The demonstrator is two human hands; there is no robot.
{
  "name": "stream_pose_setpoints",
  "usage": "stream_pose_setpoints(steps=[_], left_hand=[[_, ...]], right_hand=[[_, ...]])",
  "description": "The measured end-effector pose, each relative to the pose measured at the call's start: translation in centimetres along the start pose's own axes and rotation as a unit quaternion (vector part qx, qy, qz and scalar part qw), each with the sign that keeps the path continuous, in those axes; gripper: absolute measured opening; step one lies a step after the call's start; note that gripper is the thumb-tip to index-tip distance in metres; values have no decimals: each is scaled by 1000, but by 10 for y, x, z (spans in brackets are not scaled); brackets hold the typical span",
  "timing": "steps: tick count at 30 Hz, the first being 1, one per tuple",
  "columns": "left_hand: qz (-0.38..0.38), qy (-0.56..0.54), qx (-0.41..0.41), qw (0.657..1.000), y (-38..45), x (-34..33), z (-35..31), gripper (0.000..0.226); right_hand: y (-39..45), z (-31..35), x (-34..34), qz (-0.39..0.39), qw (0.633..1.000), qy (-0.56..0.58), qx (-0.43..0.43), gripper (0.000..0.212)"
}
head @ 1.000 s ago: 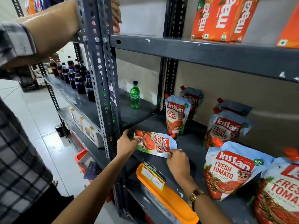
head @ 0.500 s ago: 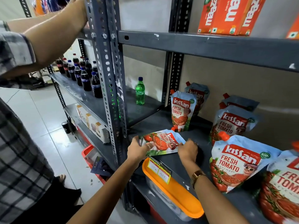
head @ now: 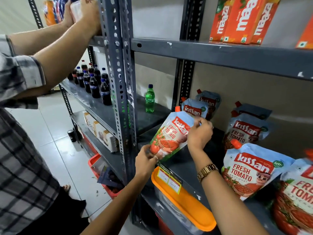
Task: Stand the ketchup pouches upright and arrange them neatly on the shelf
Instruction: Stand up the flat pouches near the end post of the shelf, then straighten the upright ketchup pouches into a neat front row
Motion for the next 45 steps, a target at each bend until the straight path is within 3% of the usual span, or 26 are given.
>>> stream_pose_setpoints(steps=[6,8,10,13,18,22,27,33,37,45], left_hand=[[24,30,-20,999,-5,-47,-8,44],[51,126,-19,990,-7,-66,-1,35],[68,269,-47,960,-8,-79,2,30],[65,335,-65,938,-9,-85,1,36],[101,301,-59,946,-3,-84,1,43],[150,238,-33,959,5,-83,5,25],[75,101,26,992,22,-63,5,33],[83,1,43,996,31,-70,6,39],[111,-18,29,993,34,-81,3,39],[107,-20,-12,994,50,-77,5,28]], right_hand=[[2,38,29,-42,988,-28,148,20],[1,30,28,-23,983,-66,171,22],[0,20,26,-4,979,-96,181,22],[-1,14,28,3,977,-93,191,22],[-6,11,32,5,983,-58,173,22],[-21,3,33,-12,987,-6,162,43],[-34,-30,20,30,994,-1,107,59],[-52,-82,0,101,994,-38,26,54],[-56,-103,-12,148,988,-51,-12,38],[-54,-104,-28,156,987,-35,-34,30]])
Point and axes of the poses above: each hand's wrist, its own y-axis towards the middle knuckle, its own x-axis out of the back of the hand, z = x × y, the point moved 9 cm from there along y, towards the middle knuckle, and after that the axes turned 10 degrees about -y, right-handed, at the moved point
